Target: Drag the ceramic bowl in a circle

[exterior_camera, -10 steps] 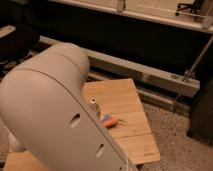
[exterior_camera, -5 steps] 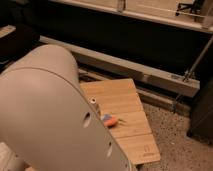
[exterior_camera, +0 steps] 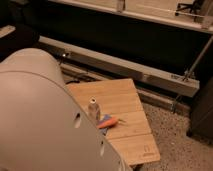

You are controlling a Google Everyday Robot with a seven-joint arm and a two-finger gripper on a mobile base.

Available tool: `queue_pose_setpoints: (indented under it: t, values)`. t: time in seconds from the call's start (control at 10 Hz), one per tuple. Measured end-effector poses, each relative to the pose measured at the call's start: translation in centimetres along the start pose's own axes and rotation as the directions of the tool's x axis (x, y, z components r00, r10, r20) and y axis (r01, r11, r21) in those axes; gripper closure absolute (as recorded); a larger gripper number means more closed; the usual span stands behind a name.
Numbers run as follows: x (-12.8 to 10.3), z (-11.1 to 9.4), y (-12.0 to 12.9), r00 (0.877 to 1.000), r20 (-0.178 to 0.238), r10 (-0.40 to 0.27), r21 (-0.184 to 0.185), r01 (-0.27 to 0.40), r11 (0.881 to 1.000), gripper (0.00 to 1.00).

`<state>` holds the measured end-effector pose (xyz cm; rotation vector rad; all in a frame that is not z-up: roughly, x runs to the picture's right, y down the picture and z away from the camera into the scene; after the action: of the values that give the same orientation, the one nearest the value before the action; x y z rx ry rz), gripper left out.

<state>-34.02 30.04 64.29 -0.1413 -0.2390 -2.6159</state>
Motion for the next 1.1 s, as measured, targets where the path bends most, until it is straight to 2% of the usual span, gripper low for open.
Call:
queue_pose_setpoints:
  t: [0.3, 0.6, 0.9, 1.1]
  values:
    - [5.1, 1.2, -1.0, 0.998, -0.052, 0.024, 0.014, -0.024, 1.000, 1.00]
    - [9.0, 3.7, -0.6, 0.996, -0.055, 0.076, 0.009, -0.076, 0.997, 1.00]
    - [11.8, 6.4, 2.4, 0.984, -0.030, 0.173, -0.020, -0.174, 0.985, 1.00]
    - [12.8, 8.1, 5.8, 0.966, 0.001, 0.257, -0.054, -0.257, 0.965, 1.00]
